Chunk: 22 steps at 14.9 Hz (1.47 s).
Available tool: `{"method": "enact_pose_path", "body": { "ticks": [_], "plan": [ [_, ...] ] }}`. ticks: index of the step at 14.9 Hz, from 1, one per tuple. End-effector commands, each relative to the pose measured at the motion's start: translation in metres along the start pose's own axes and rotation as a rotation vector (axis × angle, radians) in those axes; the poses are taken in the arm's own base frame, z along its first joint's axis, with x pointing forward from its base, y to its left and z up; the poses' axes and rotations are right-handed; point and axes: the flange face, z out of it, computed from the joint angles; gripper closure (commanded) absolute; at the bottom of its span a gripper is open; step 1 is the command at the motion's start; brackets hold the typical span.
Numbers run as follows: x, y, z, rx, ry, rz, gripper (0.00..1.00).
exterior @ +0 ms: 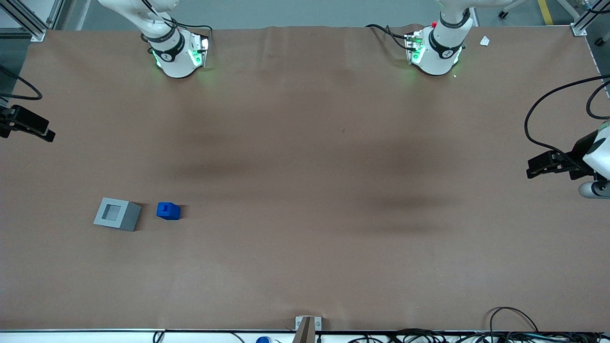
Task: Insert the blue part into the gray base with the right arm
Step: 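Move the open right gripper from rest toward the blue block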
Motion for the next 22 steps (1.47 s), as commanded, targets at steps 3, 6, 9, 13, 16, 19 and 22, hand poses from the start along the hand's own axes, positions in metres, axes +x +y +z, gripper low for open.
{"method": "enact_pose_path", "body": {
  "ticks": [3, 6, 9, 13, 16, 19, 22],
  "plan": [
    [-0.002, 0.001, 0.0, -0.01, 0.006, -0.01, 0.0],
    [-0.002, 0.001, 0.0, -0.01, 0.006, -0.01, 0.0],
    [-0.002, 0.003, 0.0, -0.008, 0.007, -0.007, 0.0],
    [0.013, 0.014, 0.012, 0.009, 0.048, -0.013, 0.0],
    [0.043, 0.015, 0.057, 0.004, 0.045, -0.007, 0.0],
    [0.071, 0.02, 0.125, 0.003, -0.042, 0.003, 0.0],
    [0.096, 0.022, 0.184, 0.014, -0.035, 0.009, 0.0]
  ]
}}
